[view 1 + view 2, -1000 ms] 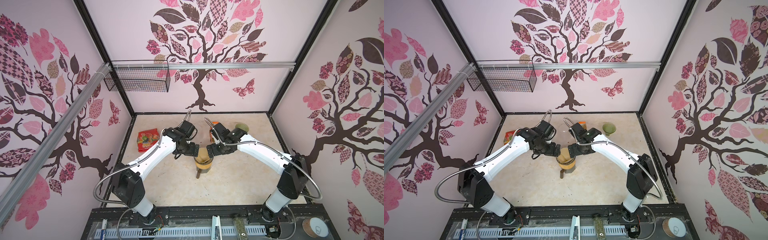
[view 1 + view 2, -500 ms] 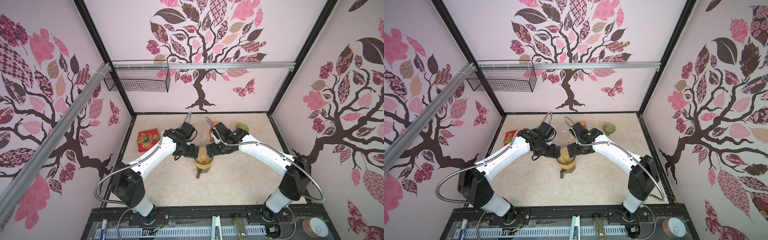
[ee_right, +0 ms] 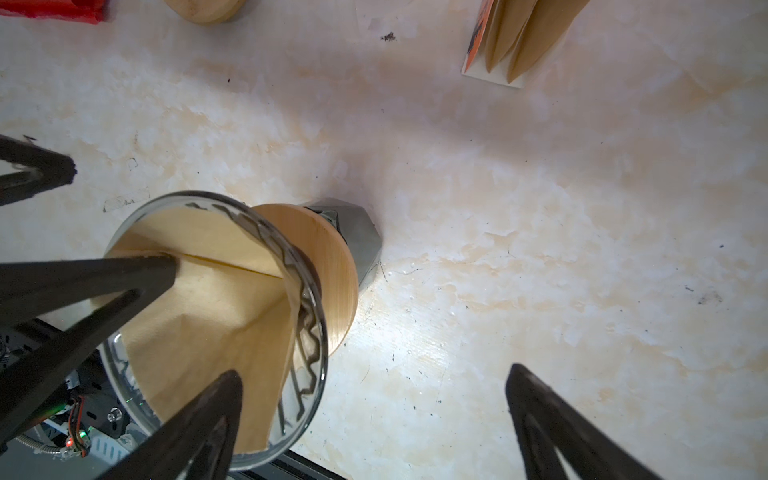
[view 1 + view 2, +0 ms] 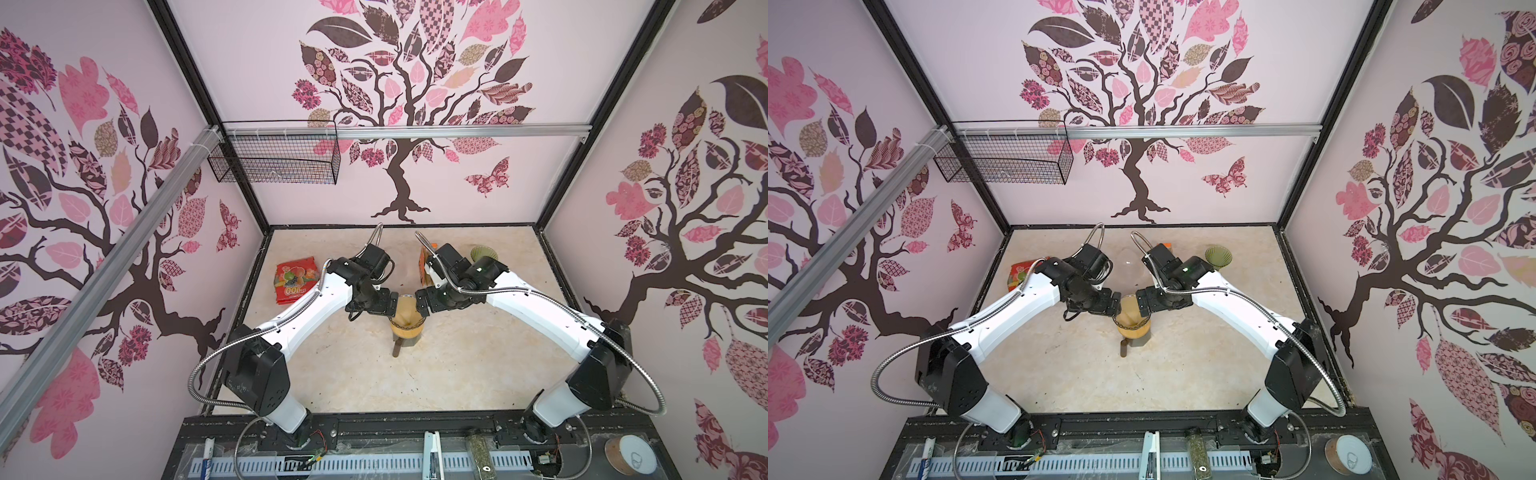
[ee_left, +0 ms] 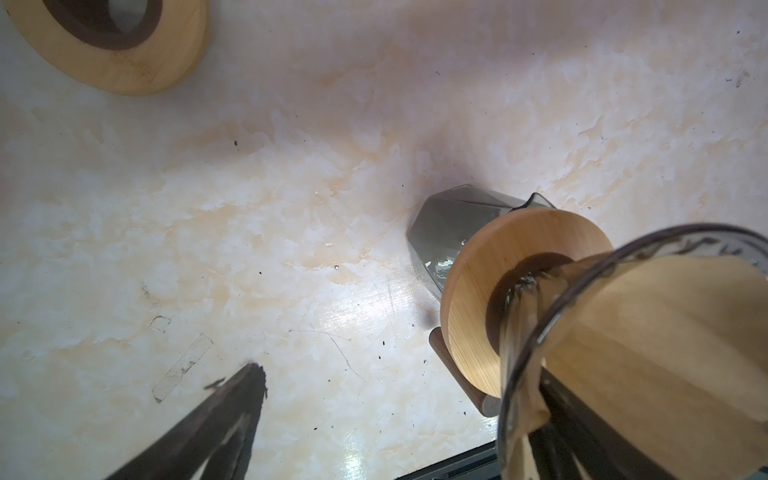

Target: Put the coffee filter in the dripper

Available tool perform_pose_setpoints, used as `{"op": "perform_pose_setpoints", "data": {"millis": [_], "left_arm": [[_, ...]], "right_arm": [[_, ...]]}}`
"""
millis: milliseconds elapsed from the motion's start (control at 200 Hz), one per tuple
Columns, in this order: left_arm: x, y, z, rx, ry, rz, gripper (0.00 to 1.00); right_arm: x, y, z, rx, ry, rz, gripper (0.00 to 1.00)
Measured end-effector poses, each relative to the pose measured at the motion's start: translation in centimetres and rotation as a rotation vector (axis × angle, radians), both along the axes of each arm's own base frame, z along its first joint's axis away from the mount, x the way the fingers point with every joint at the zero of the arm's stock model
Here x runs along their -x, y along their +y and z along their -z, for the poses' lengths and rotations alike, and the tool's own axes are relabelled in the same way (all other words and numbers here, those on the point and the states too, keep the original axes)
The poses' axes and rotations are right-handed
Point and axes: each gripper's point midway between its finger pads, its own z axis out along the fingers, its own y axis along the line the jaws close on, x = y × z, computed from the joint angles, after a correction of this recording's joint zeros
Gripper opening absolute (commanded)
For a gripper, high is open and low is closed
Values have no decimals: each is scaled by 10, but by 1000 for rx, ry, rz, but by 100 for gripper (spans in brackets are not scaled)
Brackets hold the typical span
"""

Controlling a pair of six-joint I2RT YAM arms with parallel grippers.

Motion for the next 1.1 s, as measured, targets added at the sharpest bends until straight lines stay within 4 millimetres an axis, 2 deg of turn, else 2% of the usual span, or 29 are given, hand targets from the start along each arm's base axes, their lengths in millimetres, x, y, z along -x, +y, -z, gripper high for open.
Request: {"op": "perform_pose_setpoints", "data": {"millis": [545,1100], "left_arm": [[0,0,0,-2,-1,0,97],[0,-1,1,6,0,1,97]], "right_arm": [[6,-11,14,59,19,9,100],[4,-9,19,52,11,9,100]]}}
